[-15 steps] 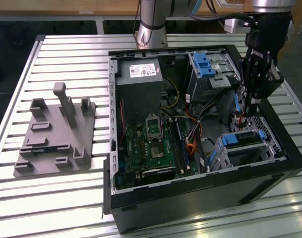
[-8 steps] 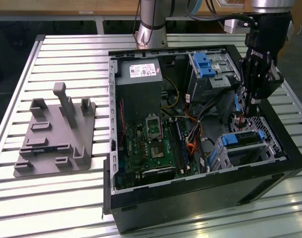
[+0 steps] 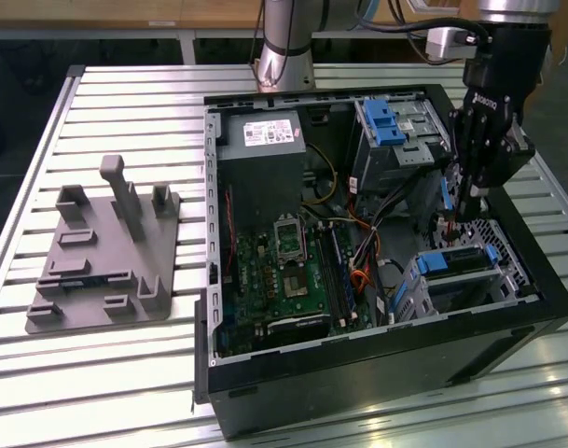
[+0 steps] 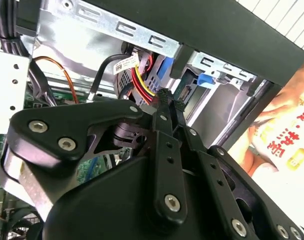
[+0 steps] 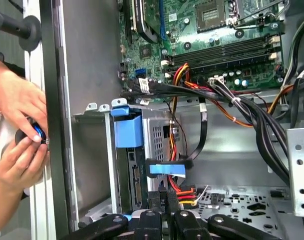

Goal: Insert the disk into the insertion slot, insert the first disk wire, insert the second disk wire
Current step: 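Insert the first disk wire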

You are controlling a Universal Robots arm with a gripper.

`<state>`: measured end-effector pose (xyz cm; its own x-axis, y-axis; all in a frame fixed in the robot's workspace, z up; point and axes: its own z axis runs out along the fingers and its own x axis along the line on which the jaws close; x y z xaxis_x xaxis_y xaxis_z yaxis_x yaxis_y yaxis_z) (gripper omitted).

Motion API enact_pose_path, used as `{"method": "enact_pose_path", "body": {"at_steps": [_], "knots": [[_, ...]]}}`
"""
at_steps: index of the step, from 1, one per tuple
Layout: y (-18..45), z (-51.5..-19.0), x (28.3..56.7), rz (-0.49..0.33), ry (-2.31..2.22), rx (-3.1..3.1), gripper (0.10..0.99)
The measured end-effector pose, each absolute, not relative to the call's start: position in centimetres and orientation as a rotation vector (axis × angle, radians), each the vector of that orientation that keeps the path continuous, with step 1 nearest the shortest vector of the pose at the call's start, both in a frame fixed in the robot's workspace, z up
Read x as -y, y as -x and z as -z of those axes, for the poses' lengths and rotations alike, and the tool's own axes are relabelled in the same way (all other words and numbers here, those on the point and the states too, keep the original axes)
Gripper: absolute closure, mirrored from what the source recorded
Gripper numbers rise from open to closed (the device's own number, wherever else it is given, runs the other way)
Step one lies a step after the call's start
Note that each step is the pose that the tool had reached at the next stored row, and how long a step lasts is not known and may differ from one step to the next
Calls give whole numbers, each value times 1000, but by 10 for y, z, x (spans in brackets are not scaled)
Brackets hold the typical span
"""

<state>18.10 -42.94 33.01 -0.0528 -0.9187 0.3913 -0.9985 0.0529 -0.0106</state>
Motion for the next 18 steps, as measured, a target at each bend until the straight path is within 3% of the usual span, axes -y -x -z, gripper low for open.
{"method": "enact_pose_path", "body": {"at_steps": [6, 18], "knots": [[-181, -337, 438, -383, -1959, 2070, 918], [-181, -337, 454, -209, -2055, 2168, 918]]}}
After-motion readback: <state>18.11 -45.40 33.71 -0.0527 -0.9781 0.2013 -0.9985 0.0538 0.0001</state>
